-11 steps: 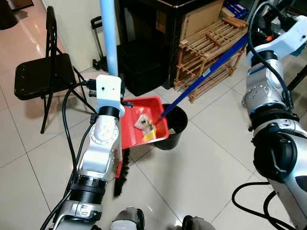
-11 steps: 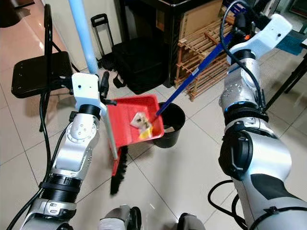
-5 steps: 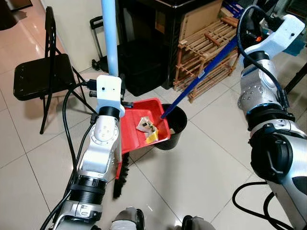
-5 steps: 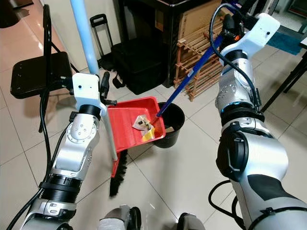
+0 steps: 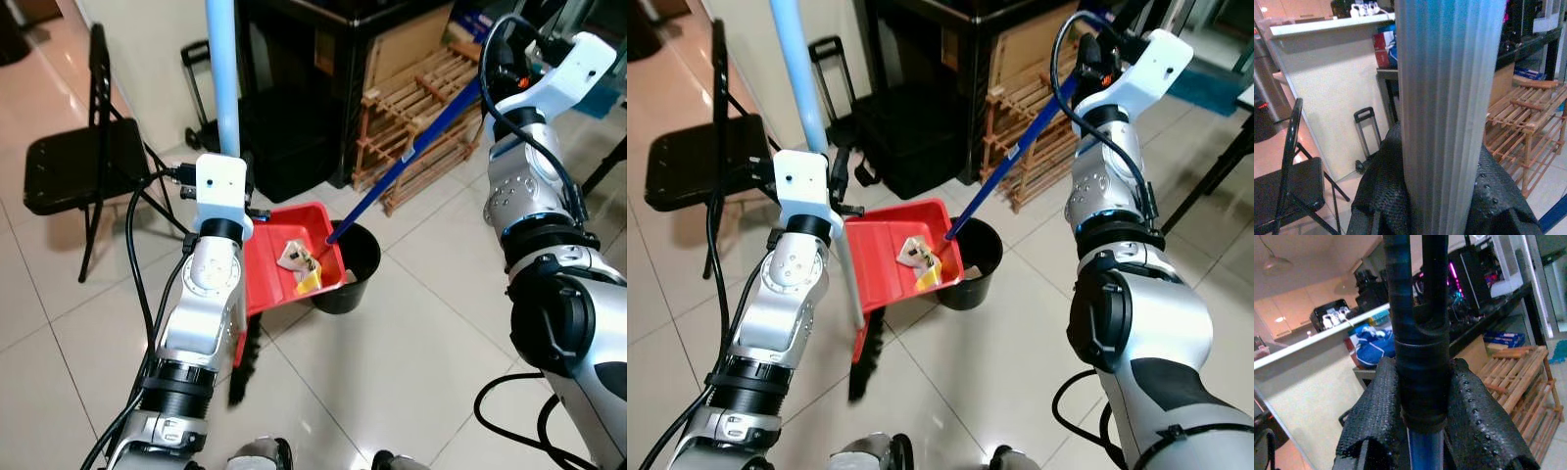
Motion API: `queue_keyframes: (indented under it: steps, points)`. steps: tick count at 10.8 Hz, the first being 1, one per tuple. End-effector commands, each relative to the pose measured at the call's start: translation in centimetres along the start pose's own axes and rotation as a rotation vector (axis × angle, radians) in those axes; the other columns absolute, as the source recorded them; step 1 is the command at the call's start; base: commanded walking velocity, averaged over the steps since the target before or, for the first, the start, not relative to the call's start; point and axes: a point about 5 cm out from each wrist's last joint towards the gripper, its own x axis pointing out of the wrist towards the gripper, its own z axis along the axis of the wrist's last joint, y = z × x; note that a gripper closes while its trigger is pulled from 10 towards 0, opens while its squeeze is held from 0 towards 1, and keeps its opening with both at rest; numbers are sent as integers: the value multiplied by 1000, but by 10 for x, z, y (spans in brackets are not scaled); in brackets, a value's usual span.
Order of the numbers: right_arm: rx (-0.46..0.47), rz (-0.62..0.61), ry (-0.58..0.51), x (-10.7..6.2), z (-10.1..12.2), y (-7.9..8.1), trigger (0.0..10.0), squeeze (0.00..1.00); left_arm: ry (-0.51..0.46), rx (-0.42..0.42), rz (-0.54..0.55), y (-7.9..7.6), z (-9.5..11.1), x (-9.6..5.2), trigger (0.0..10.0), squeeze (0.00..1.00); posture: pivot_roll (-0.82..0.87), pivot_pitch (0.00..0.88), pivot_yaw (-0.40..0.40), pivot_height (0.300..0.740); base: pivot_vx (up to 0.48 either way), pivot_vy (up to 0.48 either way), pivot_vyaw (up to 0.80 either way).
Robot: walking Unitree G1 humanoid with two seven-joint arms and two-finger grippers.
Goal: Sweep floor
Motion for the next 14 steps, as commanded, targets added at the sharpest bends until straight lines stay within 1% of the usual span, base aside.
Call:
queue_keyframes:
  steps: [1,14]
  points:
    - [18,5,-41,3,9,2,10000,0,-51,26,12,4,11,2,10000,0,113,134,46,740,334,0,0]
    - [19,-9,-22,2,6,0,10000,0,-53,39,26,7,13,3,10000,0,116,136,46,740,353,0,0]
